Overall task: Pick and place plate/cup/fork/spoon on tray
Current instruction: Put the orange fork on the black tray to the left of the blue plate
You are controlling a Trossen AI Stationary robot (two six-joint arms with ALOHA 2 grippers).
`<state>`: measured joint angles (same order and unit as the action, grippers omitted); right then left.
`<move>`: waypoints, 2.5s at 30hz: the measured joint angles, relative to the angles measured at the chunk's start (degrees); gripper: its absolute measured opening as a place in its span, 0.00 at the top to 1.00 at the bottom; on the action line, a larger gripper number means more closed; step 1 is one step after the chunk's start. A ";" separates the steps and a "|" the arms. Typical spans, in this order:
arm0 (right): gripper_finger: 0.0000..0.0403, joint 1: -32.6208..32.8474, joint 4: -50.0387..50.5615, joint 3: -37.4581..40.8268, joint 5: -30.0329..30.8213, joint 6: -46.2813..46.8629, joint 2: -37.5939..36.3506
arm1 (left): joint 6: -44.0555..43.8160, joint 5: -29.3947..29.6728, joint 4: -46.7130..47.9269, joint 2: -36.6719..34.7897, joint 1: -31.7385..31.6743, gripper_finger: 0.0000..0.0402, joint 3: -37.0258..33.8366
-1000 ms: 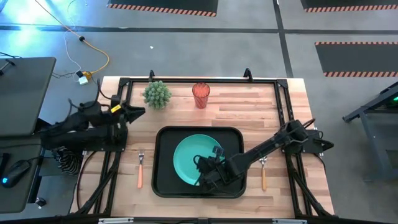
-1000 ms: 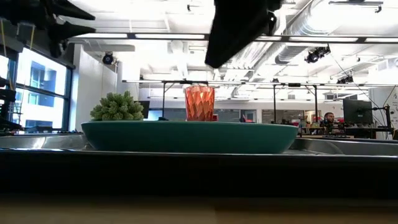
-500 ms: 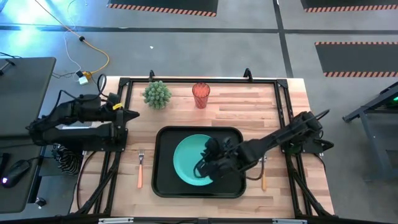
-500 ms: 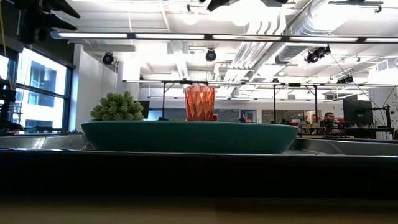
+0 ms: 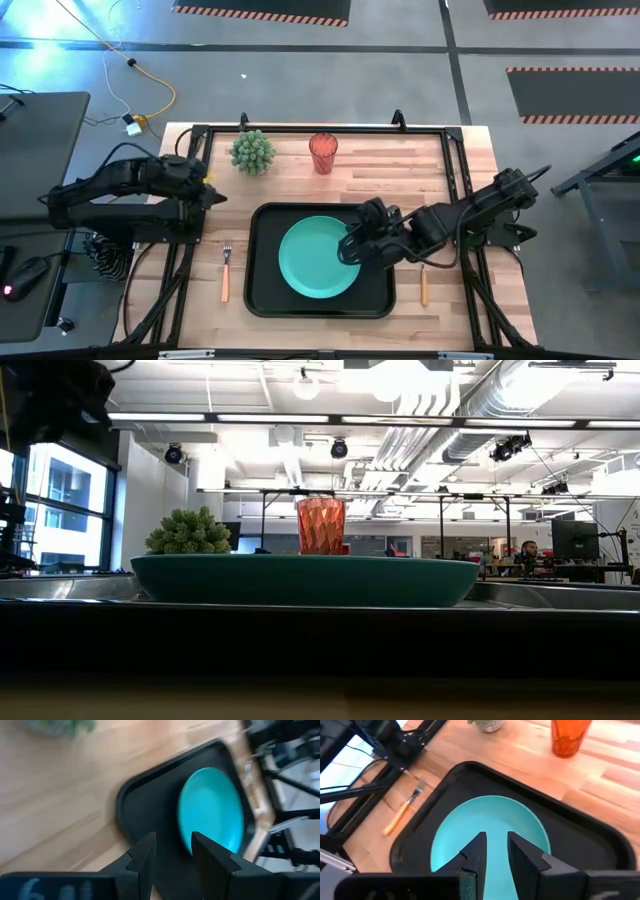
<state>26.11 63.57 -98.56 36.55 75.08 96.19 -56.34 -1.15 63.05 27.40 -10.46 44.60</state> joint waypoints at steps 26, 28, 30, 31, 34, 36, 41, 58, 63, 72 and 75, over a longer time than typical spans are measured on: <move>0.83 -6.55 19.05 0.00 -5.50 -2.03 -0.29 | -12.91 0.12 -3.68 18.71 5.52 0.71 -0.02; 0.83 -6.62 20.27 0.00 -5.52 -2.82 -0.29 | -14.27 0.18 -3.98 20.37 7.86 0.71 -0.02; 0.83 -6.64 20.85 0.00 -5.56 -3.57 -0.29 | -16.07 0.61 -4.02 21.70 10.16 0.71 -0.02; 0.83 -6.64 21.07 0.00 -5.56 -3.87 -0.29 | -17.17 1.10 -4.04 22.24 11.35 0.71 -0.02; 0.83 -6.64 21.18 0.00 -5.60 -4.74 -0.29 | -21.06 3.11 -4.07 23.49 14.99 0.71 -0.02; 0.83 -6.64 21.18 0.00 -5.61 -5.11 -0.29 | -24.46 4.13 -4.05 24.00 17.45 0.71 -0.02; 0.83 -6.64 21.15 0.00 -5.63 -6.13 -0.29 | -32.05 5.49 -3.97 25.01 24.26 0.71 -0.02; 0.83 -6.64 21.11 0.00 -5.59 -7.18 -0.27 | -51.26 7.75 1.00 32.31 41.71 0.71 -0.02; 0.83 -6.64 21.09 0.00 -5.56 -7.18 -0.27 | -54.80 7.65 1.18 34.48 45.26 0.71 -0.02; 0.83 -6.64 21.05 0.00 -5.54 -7.18 -0.24 | -59.73 7.56 0.87 38.65 49.17 0.71 -0.02; 0.83 -6.64 21.05 0.00 -5.53 -7.18 -0.24 | -61.21 7.48 -0.21 40.37 50.22 0.71 -0.02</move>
<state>19.47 84.62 -98.56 31.01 67.90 95.94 -117.56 6.33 62.84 67.77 39.76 44.58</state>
